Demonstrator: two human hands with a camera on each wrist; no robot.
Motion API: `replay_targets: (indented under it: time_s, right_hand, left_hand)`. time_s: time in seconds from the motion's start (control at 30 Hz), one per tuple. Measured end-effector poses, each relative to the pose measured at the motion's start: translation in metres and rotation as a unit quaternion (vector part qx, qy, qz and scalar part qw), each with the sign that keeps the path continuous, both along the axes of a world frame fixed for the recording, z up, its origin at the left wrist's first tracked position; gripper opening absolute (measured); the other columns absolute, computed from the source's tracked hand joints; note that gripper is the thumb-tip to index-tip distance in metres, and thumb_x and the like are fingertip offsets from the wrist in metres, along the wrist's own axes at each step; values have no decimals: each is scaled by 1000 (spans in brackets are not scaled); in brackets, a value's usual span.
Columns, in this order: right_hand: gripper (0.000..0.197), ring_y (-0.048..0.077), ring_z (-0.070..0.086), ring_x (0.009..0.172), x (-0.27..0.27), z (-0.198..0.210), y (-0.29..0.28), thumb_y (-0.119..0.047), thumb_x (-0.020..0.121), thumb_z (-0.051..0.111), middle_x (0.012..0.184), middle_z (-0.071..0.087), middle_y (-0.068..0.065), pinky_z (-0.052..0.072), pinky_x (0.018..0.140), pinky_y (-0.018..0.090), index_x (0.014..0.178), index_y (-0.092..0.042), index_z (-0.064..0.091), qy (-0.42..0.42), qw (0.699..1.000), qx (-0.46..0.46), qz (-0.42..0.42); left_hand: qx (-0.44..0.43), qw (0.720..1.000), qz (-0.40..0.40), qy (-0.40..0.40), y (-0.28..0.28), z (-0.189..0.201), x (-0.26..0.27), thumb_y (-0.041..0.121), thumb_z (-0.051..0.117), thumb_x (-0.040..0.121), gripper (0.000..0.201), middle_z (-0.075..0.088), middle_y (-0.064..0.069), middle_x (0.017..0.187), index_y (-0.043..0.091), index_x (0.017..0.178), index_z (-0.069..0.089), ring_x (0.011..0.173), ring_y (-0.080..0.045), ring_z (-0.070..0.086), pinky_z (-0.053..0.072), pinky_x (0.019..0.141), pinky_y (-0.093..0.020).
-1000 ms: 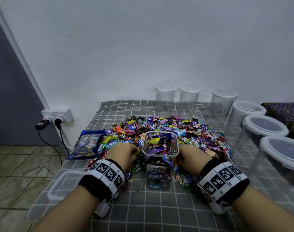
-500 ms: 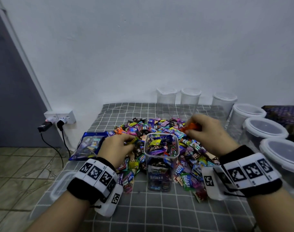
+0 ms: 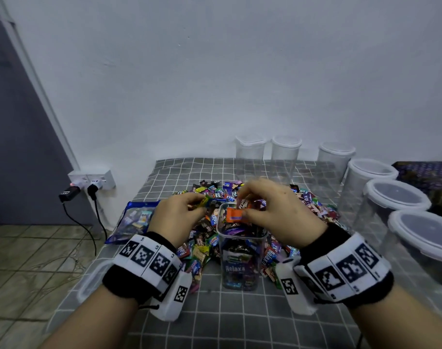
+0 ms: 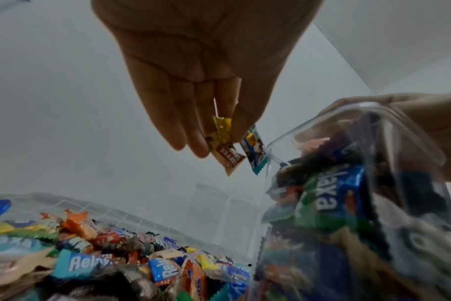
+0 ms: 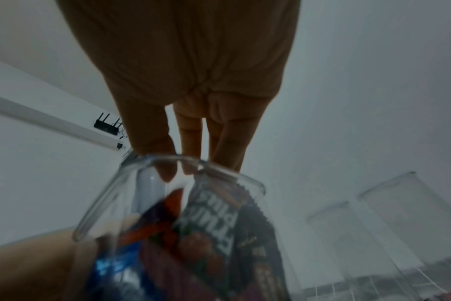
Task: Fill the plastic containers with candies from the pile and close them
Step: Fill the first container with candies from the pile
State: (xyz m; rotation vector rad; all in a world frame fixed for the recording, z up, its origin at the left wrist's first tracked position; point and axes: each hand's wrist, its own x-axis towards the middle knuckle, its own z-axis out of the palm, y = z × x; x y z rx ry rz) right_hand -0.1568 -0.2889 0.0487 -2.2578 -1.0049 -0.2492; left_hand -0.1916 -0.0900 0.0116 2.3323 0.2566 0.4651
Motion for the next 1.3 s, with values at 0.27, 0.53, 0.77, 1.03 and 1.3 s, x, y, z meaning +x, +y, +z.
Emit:
replay_targets:
  time_s: [0.27, 0.53, 0.77, 1.03, 1.3]
  right_hand:
    - [40, 3, 50, 107, -3, -8, -27, -35, 79, 68, 117, 56, -9, 42, 93, 27, 116, -22, 58, 59, 996, 59, -44]
    - [101, -2, 27, 131, -7, -32, -36, -61, 62, 62, 148, 28, -13, 25, 104, 19, 147, -30, 16, 260, 965, -16, 5]
    - [86, -10, 50, 113, -2, -49, -29, -47, 66, 79, 124, 53, -25, 38, 105, 22, 135, -43, 28, 305, 951, 33, 33]
    - [98, 4, 55, 115, -2, -62, -26, -58, 59, 77, 126, 57, -15, 42, 103, 39, 140, -37, 26, 306, 949, 60, 42]
    - [89, 0, 57, 110, -1, -63, -27, -56, 61, 73, 120, 60, -15, 44, 100, 37, 137, -39, 31, 294, 954, 55, 33]
  left_hand:
    - [-21, 999, 2, -44, -4, 13, -5, 20, 68, 83, 27, 72, 4, 93, 24, 110, 70, 87, -12, 66, 54, 84, -36]
    - [16, 994, -60, -89, -23, 25, -8, 25, 68, 80, 25, 72, 9, 91, 29, 105, 71, 87, -11, 66, 54, 80, -37]
    - [85, 987, -122, -66, -37, 29, -14, 28, 69, 81, 35, 69, 9, 107, 33, 115, 66, 98, -8, 60, 46, 88, -27]
    - [65, 989, -113, -77, -39, 30, -8, 25, 63, 85, 25, 70, 8, 105, 32, 108, 70, 98, -8, 62, 49, 89, -32]
    - [196, 966, -166, -33, -52, 29, -10, 35, 63, 85, 15, 69, 10, 92, 30, 94, 74, 88, -10, 62, 47, 80, -31]
